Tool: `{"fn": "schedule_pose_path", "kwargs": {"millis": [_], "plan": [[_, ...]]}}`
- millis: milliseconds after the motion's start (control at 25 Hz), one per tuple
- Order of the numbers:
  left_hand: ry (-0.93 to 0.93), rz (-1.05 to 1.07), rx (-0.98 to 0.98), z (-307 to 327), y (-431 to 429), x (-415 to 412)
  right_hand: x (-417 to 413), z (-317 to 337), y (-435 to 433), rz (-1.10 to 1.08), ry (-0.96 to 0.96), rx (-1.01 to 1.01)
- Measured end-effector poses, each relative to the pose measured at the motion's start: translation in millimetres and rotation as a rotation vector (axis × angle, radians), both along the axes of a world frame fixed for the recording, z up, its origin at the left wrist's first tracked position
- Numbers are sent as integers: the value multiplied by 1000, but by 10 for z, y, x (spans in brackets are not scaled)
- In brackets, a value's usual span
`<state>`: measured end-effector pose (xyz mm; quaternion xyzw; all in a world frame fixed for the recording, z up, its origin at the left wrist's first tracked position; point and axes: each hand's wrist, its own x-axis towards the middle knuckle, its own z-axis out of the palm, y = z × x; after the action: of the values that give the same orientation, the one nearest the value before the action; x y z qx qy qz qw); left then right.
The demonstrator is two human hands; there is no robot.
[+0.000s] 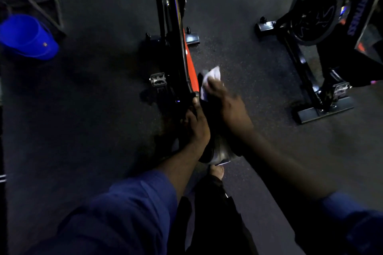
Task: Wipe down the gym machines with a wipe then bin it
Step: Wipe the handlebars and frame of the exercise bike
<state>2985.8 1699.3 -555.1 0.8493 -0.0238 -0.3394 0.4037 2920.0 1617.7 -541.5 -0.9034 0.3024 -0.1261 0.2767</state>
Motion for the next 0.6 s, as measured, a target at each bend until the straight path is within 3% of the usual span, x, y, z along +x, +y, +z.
{"fn": "schedule_pose_path", "kwargs": {"millis": [400,600], "plan": [[41,-7,-74,-41,14,-12,-1148,-125,1183,50,43,-47],[11,-8,-25,-40,8,10,-603,-55,655,-63,-15,-42]]}}
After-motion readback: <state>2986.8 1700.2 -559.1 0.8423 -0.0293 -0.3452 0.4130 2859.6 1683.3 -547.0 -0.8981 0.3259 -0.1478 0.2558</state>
